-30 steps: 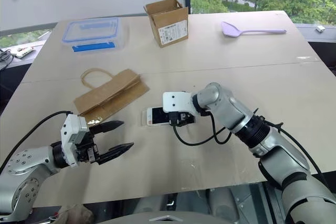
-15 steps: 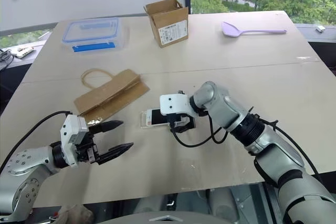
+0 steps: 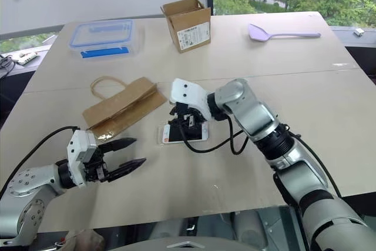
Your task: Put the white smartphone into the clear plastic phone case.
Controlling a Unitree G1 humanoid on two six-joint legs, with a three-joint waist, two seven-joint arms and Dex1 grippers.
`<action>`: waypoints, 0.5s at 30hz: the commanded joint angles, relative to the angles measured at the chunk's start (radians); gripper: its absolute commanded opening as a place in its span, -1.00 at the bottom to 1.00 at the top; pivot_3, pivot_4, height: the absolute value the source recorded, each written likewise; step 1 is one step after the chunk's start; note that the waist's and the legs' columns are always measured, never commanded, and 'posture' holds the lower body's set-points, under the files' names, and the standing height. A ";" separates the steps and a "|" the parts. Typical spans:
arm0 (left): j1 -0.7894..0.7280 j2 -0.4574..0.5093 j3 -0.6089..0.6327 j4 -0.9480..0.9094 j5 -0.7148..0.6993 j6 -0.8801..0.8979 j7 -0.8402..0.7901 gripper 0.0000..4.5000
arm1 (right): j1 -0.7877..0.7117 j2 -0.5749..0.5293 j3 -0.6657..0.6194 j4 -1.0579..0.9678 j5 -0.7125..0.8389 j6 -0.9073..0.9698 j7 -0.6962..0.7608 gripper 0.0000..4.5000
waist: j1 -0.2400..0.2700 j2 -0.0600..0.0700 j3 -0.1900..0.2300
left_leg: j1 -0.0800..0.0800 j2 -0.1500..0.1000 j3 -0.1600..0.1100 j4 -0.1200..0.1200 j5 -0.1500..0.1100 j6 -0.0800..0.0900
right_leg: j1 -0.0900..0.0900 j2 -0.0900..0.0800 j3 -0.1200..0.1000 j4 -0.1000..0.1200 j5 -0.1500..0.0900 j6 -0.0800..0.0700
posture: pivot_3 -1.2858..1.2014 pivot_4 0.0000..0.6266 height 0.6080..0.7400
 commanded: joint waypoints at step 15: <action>0.037 -0.002 0.047 -0.010 -0.009 -0.053 -0.006 -0.35 | -0.012 0.059 0.184 0.361 -0.172 -0.347 -0.005 -1.00 | -0.007 0.000 0.000 | 0.001 0.000 0.000 0.000 0.000 -0.001 | -0.001 0.000 0.000 0.002 0.000 0.000 | 0.03 -0.52 1.00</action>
